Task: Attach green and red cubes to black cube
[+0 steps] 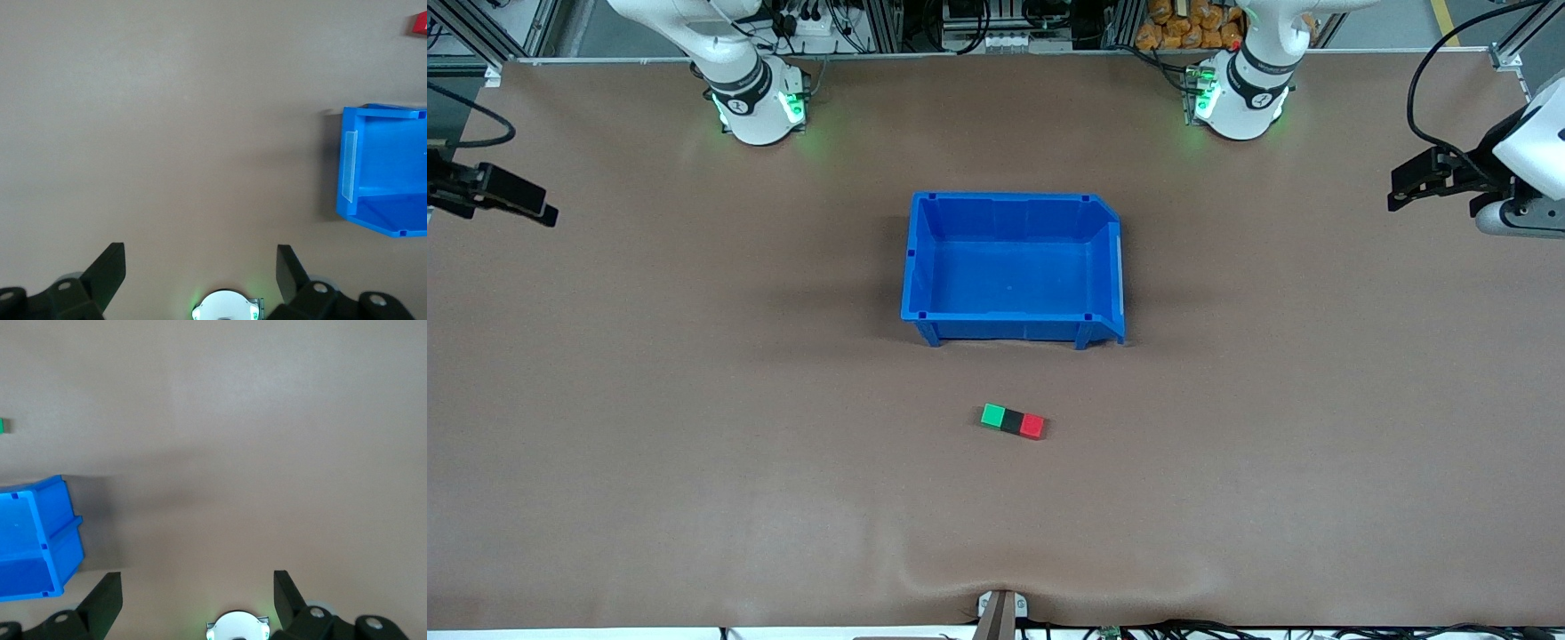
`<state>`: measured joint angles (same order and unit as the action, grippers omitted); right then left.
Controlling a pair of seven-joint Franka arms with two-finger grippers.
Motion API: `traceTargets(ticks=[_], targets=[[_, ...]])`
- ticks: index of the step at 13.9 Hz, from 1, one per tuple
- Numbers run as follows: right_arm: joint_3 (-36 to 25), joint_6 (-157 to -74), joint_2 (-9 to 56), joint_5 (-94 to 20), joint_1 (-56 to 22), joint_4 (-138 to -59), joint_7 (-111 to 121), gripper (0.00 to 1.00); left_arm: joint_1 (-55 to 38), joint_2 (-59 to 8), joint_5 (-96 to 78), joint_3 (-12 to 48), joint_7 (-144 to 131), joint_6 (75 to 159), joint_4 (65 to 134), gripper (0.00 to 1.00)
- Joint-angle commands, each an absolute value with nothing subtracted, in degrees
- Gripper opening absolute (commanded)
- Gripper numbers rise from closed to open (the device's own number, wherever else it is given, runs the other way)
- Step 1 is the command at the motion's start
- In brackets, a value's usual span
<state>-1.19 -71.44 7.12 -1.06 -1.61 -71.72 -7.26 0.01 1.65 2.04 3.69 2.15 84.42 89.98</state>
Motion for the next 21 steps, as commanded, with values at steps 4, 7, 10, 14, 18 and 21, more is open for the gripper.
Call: traceTargets(ticks=[4,7,10,14,18,21], targets=[[-1.23,-84.28,-5.62,0.35,-2.37,-92.54,-6.33,1.0,-0.09,1.41,1.93,3.96,2.46,84.64,89.21,1.0],[-1.06,-85.42,-5.1,0.35,-2.02,-92.11,-5.98,1.0,-0.17,1.49,1.93,3.96,2.46,84.64,89.12,1.0],[-0.97,-85.78,-5.01,0.44,-1.15,-91.41,-2.46,1.0,-0.18,1.41,1.93,4.04,2.46,84.64,89.12,1.0],[-0.88,-85.43,-4.48,0.18,0.7,-90.44,-2.46,1.0,-0.26,1.41,1.85,4.04,2.46,84.64,89.12,1.0],[-0.97,-85.6,-4.22,0.09,0.53,-90.09,-2.46,1.0,-0.35,1.32,1.85,4.04,2.46,84.64,89.12,1.0],[-1.14,-85.61,-4.22,0.61,0.35,-90.0,-2.46,1.0,-0.44,1.32,1.85,4.04,2.37,84.64,89.12,1.0]])
